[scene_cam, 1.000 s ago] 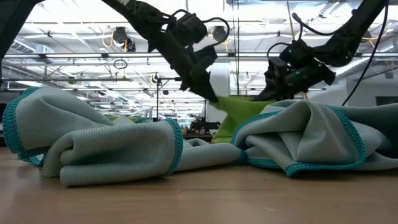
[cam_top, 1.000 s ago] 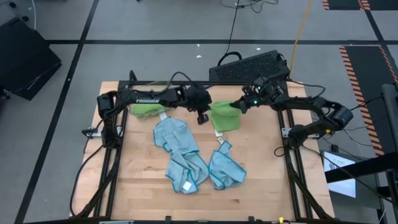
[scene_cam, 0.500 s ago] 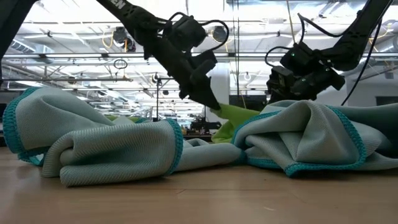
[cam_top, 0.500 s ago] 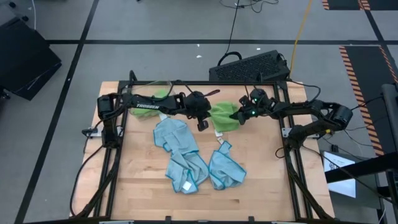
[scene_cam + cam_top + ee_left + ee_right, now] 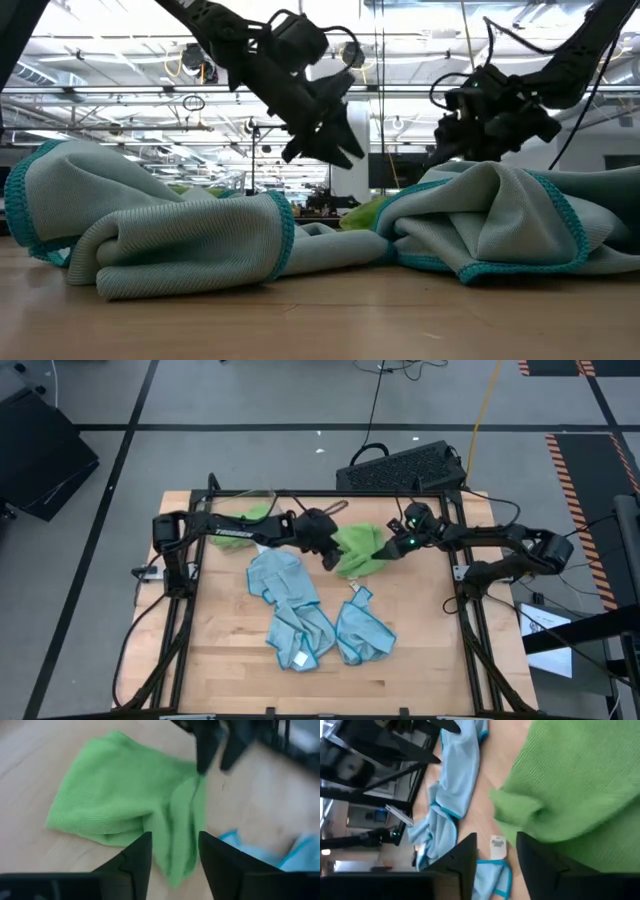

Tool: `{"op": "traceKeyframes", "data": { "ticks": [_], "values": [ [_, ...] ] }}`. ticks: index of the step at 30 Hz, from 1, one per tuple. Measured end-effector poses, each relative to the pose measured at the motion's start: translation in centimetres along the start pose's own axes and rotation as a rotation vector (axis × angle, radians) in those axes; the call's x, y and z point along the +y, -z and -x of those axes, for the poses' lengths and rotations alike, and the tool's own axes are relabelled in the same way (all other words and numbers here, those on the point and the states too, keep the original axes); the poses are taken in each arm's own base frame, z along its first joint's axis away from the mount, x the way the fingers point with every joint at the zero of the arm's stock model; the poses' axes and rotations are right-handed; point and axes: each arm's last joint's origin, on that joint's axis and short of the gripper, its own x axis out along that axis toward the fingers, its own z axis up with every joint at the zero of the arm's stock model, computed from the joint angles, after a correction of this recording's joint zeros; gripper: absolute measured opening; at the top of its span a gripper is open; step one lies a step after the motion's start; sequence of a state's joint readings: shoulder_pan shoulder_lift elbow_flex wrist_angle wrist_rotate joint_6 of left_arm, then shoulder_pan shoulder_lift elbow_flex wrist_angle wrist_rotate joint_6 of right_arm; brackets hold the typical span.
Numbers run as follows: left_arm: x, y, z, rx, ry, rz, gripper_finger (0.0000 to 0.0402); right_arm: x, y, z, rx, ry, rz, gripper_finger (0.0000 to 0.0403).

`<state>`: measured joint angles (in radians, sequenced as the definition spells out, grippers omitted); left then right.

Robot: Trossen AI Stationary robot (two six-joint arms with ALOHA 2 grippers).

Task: Fold microfiber towels
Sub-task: Fold the green microfiber cloth

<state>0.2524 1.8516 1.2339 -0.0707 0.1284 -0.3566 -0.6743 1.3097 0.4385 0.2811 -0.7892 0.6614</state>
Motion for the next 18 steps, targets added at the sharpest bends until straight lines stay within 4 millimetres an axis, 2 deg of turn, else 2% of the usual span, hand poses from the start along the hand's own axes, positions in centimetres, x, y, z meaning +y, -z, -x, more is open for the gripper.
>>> {"op": "traceKeyframes", "data": {
  "ticks": [4, 8, 10, 15, 18],
  "values": [
    [0.9, -1.0, 0.4, -0.066, 0.005, 0.212, 0.0171, 0.9, -0.1, 1.1, -0.083, 0.049, -0.031, 0.0157],
    [2.0, -1.5, -0.2, -0.155, -0.075, 0.307, 0.0161, 1.6, -0.8, 2.0, -0.178, 0.090, -0.038, 0.0161],
    [2.6, -1.2, -1.1, -0.166, -0.093, 0.310, 0.0153, 2.0, -1.2, 2.2, -0.178, 0.111, -0.053, 0.0158],
    [3.4, -1.6, -3.4, -0.265, 0.059, 0.309, 0.0126, 2.7, -3.4, 1.6, -0.180, 0.183, -0.033, 0.0141],
    [4.1, -0.2, -5.3, -0.207, 0.080, 0.320, 0.0108, 2.4, -4.8, 0.8, -0.162, 0.204, -0.001, 0.0118]
  ]
}}
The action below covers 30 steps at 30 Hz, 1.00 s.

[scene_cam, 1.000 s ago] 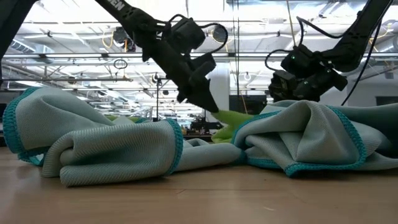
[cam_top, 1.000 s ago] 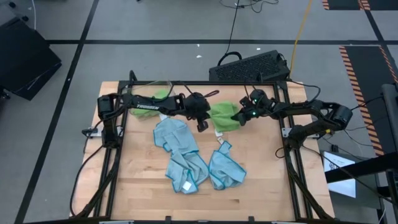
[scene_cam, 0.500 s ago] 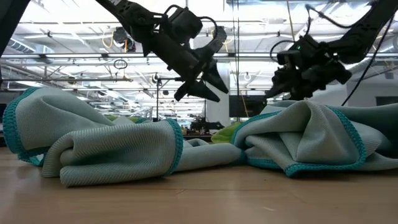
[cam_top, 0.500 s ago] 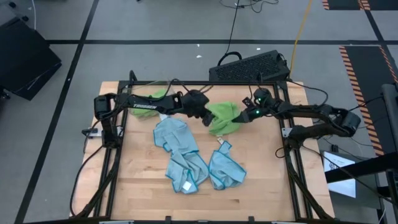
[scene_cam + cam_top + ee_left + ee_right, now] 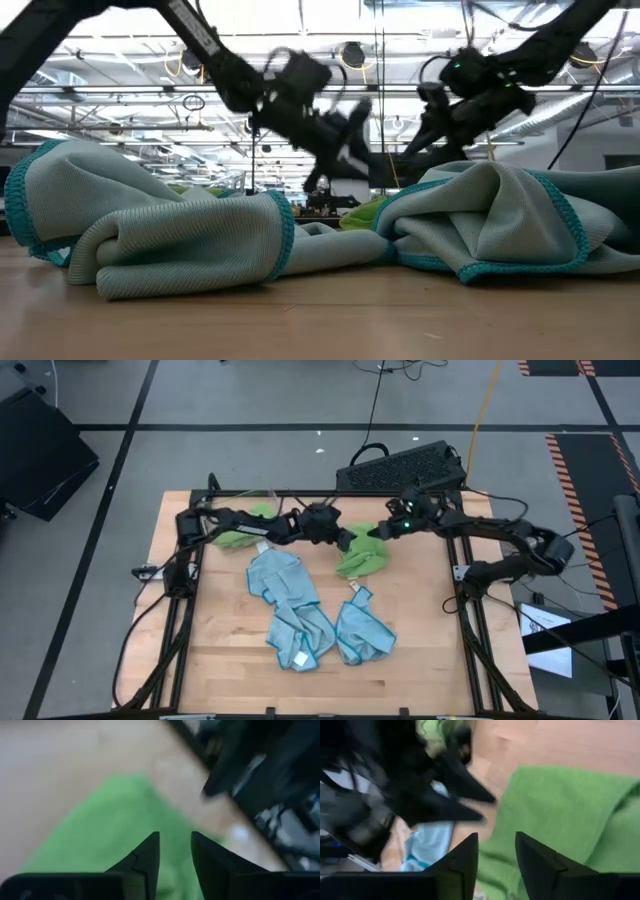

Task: Fold microfiber towels
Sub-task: Fold the green microfiber cloth

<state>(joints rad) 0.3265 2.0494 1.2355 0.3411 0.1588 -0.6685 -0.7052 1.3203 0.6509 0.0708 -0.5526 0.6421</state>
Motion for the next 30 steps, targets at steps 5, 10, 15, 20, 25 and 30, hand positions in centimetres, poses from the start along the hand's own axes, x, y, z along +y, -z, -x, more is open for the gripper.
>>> {"op": "traceKeyframes", "data": {
  "ticks": [5, 10, 15, 20, 25, 30],
  "values": [
    [0.4, 1.6, -0.9, 0.089, 0.026, -0.007, 0.0073, -1.4, -0.2, -2.3, 0.098, 0.003, -0.011, 0.0067],
    [0.9, 3.0, -0.9, 0.189, -0.080, -0.047, 0.0038, -3.2, 1.1, -4.1, 0.219, 0.049, -0.040, 0.0019],
    [1.8, 4.0, -0.4, 0.284, -0.210, -0.033, 0.0008, -4.7, 2.1, -4.6, 0.269, 0.176, -0.049, 0.0005],
    [2.0, 4.2, -0.2, 0.312, -0.243, -0.040, 0.0012, -5.2, 2.6, -4.3, 0.311, 0.265, -0.012, 0.0002],
    [1.5, 3.4, 0.4, 0.312, -0.179, 0.009, 0.0032, -4.3, 2.4, -3.5, 0.296, 0.238, -0.014, 0.0003],
    [-0.7, 0.6, 2.7, 0.189, -0.157, 0.042, 0.0036, -2.4, 1.4, -1.1, 0.202, 0.198, 0.017, 0.0012]
  ]
}}
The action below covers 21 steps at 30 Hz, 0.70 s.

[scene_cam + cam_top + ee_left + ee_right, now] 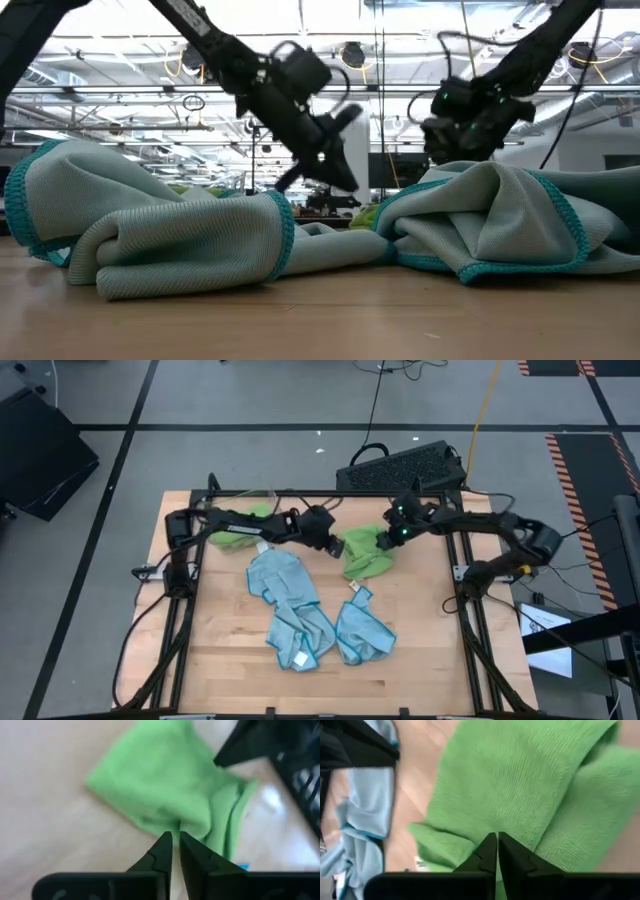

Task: Fold microfiber towels
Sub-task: Fold the green microfiber cloth

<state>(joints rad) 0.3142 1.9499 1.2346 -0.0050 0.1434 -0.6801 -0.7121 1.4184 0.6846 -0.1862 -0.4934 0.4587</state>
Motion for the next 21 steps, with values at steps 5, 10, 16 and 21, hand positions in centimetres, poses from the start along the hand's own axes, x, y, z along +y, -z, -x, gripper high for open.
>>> {"op": "traceKeyframes", "data": {
  "ticks": [5, 10, 16, 21],
  "values": [
    [0.1, -2.8, 1.6, -0.086, -0.020, 0.054, 0.0079, 0.5, -0.8, 2.5, -0.072, 0.019, -0.039, 0.0042],
    [2.2, -6.2, 1.2, -0.104, -0.090, 0.053, 0.0191, 2.6, -5.2, 4.4, -0.085, 0.085, 0.046, 0.0106],
    [3.6, -9.7, 0.1, -0.090, -0.085, -0.037, 0.0283, 1.9, -10.3, 3.2, 0.082, 0.165, 0.093, 0.0180],
    [4.3, -9.6, 0.0, 0.026, -0.125, -0.072, 0.0306, -0.5, -11.5, 1.2, 0.264, 0.244, 0.059, 0.0212]
  ]
}}
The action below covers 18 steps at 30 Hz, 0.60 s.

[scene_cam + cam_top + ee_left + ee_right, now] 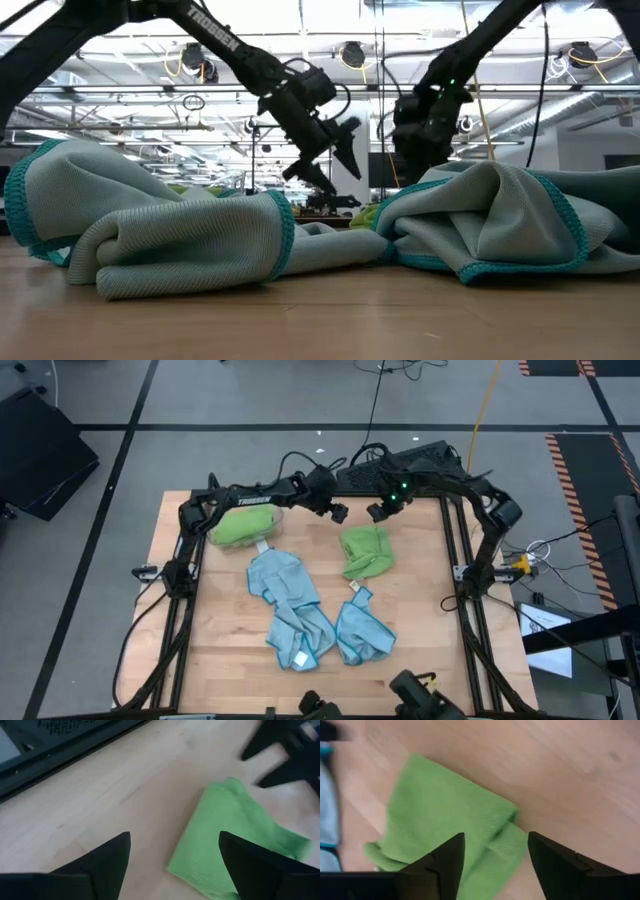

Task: Fold microfiber towels
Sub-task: Fold the green microfiber cloth

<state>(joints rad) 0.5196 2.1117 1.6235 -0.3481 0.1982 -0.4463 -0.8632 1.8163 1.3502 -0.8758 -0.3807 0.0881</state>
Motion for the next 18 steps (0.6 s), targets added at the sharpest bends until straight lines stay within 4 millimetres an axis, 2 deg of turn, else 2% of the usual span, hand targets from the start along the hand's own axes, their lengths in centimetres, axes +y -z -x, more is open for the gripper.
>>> {"op": "traceKeyframes", "data": {
  "ticks": [3, 11, 18],
  "values": [
    [-0.1, 0.2, 0.2, 0.027, -0.002, 0.005, 0.0305, -0.9, -0.2, -0.7, 0.037, 0.017, 0.002, 0.0226],
    [-0.4, 1.2, 0.0, 0.100, -0.016, 0.038, 0.0275, -1.6, -1.2, -3.0, 0.022, 0.007, 0.051, 0.0244],
    [-1.4, 1.7, -0.2, 0.118, 0.012, 0.027, 0.0265, -0.8, -0.9, -5.4, 0.116, 0.002, 0.107, 0.0237]
  ]
}}
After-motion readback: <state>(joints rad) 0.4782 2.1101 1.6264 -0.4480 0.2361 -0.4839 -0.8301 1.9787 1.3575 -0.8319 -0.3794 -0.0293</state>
